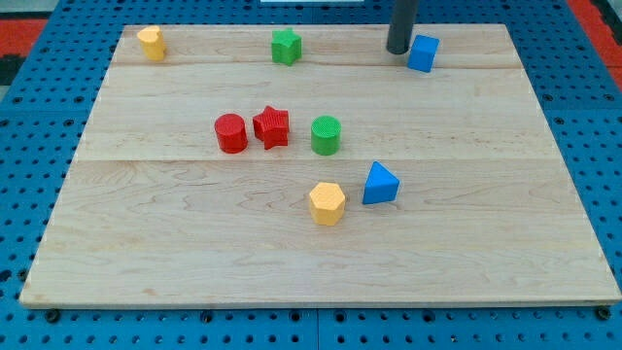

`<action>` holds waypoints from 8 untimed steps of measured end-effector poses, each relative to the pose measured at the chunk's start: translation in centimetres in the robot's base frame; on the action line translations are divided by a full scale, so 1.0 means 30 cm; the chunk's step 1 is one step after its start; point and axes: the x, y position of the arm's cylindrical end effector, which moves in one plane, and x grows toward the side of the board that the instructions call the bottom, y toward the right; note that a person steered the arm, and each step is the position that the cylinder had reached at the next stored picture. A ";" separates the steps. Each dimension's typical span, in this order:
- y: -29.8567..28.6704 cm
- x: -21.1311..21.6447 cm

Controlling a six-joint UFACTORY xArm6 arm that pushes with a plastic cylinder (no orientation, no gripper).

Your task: Move the yellow hexagon to the center left of the board

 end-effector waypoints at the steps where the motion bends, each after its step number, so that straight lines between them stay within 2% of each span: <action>1: -0.177 0.110; 3: -0.210 0.230; 4: -0.162 0.420; 5: -0.064 0.485; 7: -0.043 0.835; 8: -0.083 0.954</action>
